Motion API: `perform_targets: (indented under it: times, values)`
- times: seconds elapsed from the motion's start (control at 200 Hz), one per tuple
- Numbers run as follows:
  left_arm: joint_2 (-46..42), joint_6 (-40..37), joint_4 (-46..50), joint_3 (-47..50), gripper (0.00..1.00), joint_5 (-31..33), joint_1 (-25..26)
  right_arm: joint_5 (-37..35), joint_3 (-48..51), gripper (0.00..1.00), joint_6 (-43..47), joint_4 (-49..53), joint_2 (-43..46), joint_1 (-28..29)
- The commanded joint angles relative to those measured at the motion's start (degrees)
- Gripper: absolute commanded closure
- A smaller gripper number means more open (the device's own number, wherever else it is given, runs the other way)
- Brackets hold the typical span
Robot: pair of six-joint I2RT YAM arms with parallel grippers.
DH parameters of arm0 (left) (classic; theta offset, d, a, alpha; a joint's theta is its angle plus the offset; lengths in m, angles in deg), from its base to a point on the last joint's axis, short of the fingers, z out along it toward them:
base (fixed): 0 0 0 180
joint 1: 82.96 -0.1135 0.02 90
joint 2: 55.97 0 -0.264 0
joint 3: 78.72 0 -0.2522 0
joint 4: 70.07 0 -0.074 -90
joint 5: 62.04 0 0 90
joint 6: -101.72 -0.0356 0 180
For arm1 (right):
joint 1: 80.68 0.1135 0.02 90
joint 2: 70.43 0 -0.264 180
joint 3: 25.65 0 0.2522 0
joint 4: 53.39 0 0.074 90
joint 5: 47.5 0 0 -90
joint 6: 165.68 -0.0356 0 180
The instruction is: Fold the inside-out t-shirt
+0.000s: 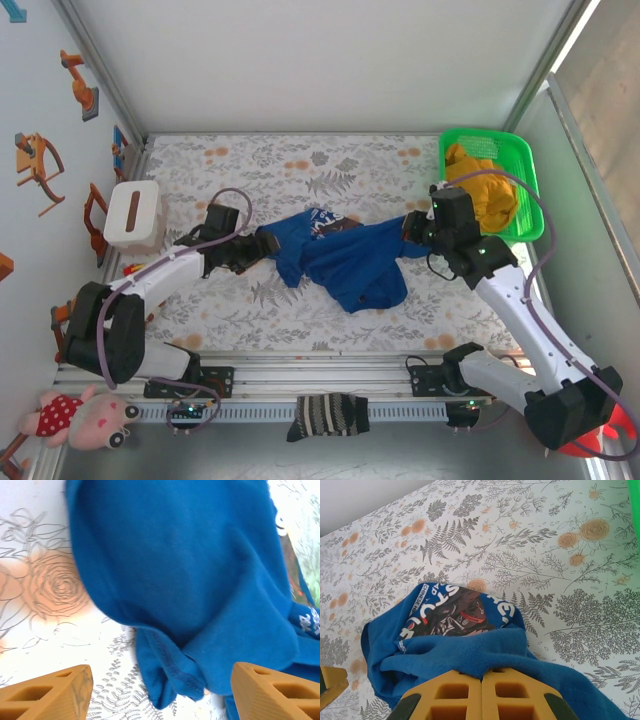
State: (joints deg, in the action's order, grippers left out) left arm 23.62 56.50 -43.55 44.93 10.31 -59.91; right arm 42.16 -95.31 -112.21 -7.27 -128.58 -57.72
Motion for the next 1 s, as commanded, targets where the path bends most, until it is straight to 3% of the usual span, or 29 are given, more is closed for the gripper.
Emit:
perform_targets:
  times: [0.0,0.26,0.601,0.706,0.741,0.816,0.906,0.996]
  values:
    - [1.8,6.2,-2.6,-0.2,0.29,1.7,-0.7,0.5,0.7,1.00,0.5,-0.9,-0.1,-0.4]
    - [9.1,13.8,-8.3,-0.4,0.40,-0.3,-0.8,0.5,1.0,1.00,0.3,-1.3,0.0,-0.5]
    - [13.7,15.9,-11.5,-1.5,0.51,-0.7,-0.5,0.7,1.1,1.00,0.1,-1.4,0.5,-0.5]
    - [15.1,16.4,-12.8,-1.5,0.61,-1.2,0.2,0.8,0.9,1.00,0.2,-1.3,0.4,-0.6]
    - [15.5,16.6,-13.1,-1.4,0.70,-1.2,0.5,0.8,0.7,1.00,0.2,-1.3,0.4,-0.6]
    - [15.6,16.7,-14.1,-1.6,1.00,-1.2,0.6,0.8,-0.1,1.00,0.3,-1.4,0.0,-0.9]
    - [13.4,12.7,-10.2,-6.3,1.00,-1.5,-1.2,2.4,-3.5,1.00,1.6,-1.6,-2.0,-2.9]
    - [9.7,3.8,-0.2,-19.3,1.00,-3.1,-5.2,6.1,-11.5,1.00,4.4,-1.4,-5.7,-7.8]
